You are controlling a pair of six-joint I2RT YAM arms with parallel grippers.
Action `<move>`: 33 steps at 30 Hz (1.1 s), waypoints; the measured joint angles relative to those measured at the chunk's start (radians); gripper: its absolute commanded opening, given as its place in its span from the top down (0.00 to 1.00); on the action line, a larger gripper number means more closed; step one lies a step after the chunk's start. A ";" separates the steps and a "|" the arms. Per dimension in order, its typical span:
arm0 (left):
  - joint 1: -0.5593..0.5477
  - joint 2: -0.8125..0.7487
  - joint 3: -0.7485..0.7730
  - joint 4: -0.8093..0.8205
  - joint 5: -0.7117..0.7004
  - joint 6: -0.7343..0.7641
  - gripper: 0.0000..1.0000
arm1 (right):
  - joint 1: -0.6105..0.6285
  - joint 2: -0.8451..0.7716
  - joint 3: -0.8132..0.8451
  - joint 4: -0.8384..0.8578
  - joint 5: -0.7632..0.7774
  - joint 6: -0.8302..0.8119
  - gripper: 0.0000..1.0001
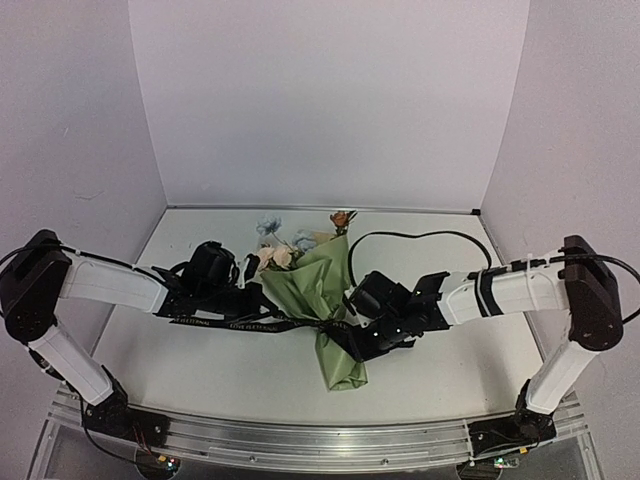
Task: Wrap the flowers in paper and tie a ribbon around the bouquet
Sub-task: Tie the half-tied ribbon around the folded bouquet.
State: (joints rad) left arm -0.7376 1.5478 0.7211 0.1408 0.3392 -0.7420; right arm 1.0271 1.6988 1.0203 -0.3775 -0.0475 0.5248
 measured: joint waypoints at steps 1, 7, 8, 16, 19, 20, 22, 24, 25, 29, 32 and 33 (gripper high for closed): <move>0.016 -0.007 -0.007 0.000 0.002 0.000 1.00 | 0.011 0.010 0.003 0.009 0.003 0.008 1.00; 0.099 -0.030 -0.017 0.000 0.032 0.010 1.00 | 0.050 0.019 0.035 0.033 0.075 0.038 1.00; 0.109 -0.030 -0.017 0.000 0.040 0.012 1.00 | 0.053 0.017 0.037 0.035 0.099 0.043 1.00; 0.124 -0.019 -0.017 0.021 0.130 0.034 1.00 | 0.052 -0.008 0.025 0.050 0.177 0.019 0.82; 0.124 -0.004 -0.017 0.032 0.173 0.049 1.00 | 0.052 -0.008 0.024 0.064 0.141 -0.017 0.69; 0.124 0.002 -0.017 0.035 0.187 0.056 1.00 | 0.052 -0.008 0.024 0.069 0.125 -0.033 0.66; 0.124 0.012 -0.014 0.035 0.208 0.065 1.00 | 0.052 -0.008 0.025 0.072 0.102 -0.060 0.62; 0.124 0.024 -0.008 0.034 0.225 0.073 1.00 | 0.051 -0.007 0.030 0.067 0.083 -0.090 0.57; 0.124 0.027 -0.005 0.035 0.231 0.078 1.00 | 0.051 -0.006 0.036 0.062 0.075 -0.105 0.55; 0.124 0.033 0.002 0.035 0.250 0.089 1.00 | 0.041 -0.004 0.070 0.053 0.020 -0.157 0.51; 0.124 0.043 0.012 0.036 0.261 0.091 1.00 | 0.031 -0.002 0.099 0.037 -0.026 -0.188 0.51; 0.124 0.045 0.015 0.036 0.263 0.091 1.00 | 0.027 0.003 0.114 0.027 -0.041 -0.199 0.53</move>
State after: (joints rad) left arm -0.6140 1.5926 0.7357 0.1764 0.6021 -0.6507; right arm 1.0541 1.7019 1.1345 -0.3501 -0.0886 0.3261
